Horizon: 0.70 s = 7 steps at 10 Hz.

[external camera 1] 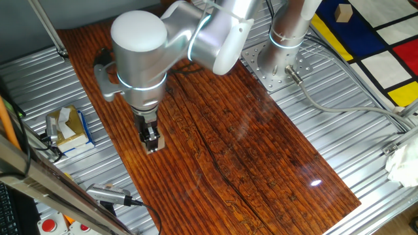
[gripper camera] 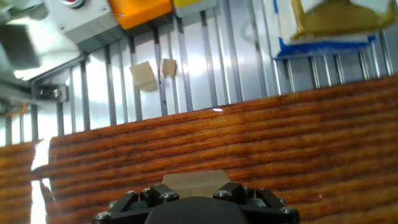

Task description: Pick up the small block on the left and move it to the right

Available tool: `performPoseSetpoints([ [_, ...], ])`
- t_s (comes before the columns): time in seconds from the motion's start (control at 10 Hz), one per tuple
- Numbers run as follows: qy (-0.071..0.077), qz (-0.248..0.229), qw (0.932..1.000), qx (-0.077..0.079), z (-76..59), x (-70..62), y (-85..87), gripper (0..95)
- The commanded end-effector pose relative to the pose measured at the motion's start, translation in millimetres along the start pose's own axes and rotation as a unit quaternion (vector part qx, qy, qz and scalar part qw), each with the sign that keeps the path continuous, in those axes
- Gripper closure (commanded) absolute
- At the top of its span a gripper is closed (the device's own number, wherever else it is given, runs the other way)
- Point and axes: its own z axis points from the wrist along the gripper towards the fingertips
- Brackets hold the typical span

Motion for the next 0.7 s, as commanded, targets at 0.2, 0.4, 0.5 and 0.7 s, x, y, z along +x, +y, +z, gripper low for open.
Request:
performPoseSetpoints([
  [0.2, 0.002, -0.059, 0.9983, -0.006, 0.1, 0.5, 0.2, 95.0],
  [0.4, 0.004, -0.065, 0.9978, -0.013, 0.1, 0.5, 0.2, 95.0],
  [0.5, 0.004, -0.063, 0.9979, -0.015, 0.1, 0.5, 0.2, 95.0],
  [0.7, 0.004, -0.042, 0.9988, -0.024, 0.1, 0.5, 0.2, 95.0],
])
